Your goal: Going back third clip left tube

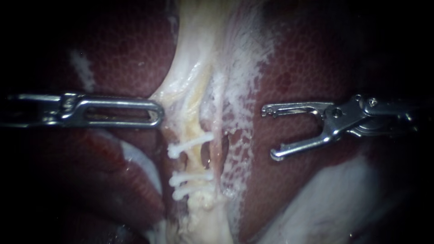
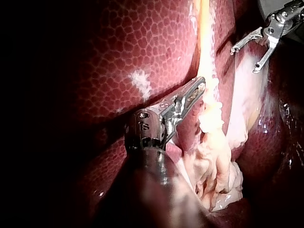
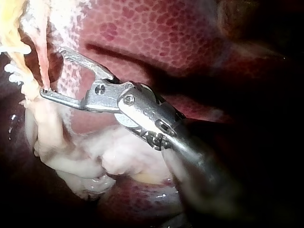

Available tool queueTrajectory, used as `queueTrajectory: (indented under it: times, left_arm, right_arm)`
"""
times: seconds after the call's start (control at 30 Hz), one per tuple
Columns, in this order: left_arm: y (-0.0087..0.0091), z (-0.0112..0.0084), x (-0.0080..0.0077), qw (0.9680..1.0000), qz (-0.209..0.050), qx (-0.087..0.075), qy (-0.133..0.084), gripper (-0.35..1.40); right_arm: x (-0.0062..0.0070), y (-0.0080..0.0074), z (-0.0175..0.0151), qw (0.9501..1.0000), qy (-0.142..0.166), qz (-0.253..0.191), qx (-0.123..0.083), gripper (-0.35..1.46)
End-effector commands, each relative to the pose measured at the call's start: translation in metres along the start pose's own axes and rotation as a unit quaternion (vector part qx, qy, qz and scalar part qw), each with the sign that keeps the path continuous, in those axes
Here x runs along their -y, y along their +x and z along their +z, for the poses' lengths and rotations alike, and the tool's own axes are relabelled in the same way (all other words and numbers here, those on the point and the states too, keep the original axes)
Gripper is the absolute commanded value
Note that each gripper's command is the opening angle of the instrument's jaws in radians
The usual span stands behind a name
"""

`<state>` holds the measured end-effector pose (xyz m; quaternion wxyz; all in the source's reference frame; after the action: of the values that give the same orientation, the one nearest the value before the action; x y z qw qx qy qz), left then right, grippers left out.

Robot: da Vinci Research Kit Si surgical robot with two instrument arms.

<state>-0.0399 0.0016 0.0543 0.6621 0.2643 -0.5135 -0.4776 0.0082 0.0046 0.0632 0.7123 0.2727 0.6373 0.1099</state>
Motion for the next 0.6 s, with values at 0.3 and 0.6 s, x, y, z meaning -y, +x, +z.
queueTrajectory:
  times: [0.3,0.6]
  left_arm:
    - [0.0004,0.0018,-0.0008,1.0,0.004,-0.006,-0.001,-0.35]
    - [0.0006,0.0024,-0.0007,1.0,0.005,-0.006,0.001,-0.35]
  right_arm:
    - [0.0002,0.0001,0.0001,1.0,0.0,0.0,0.0,0.6]
    - [0.0002,0.0001,0.0,1.0,0.0,0.0,0.0,0.6]
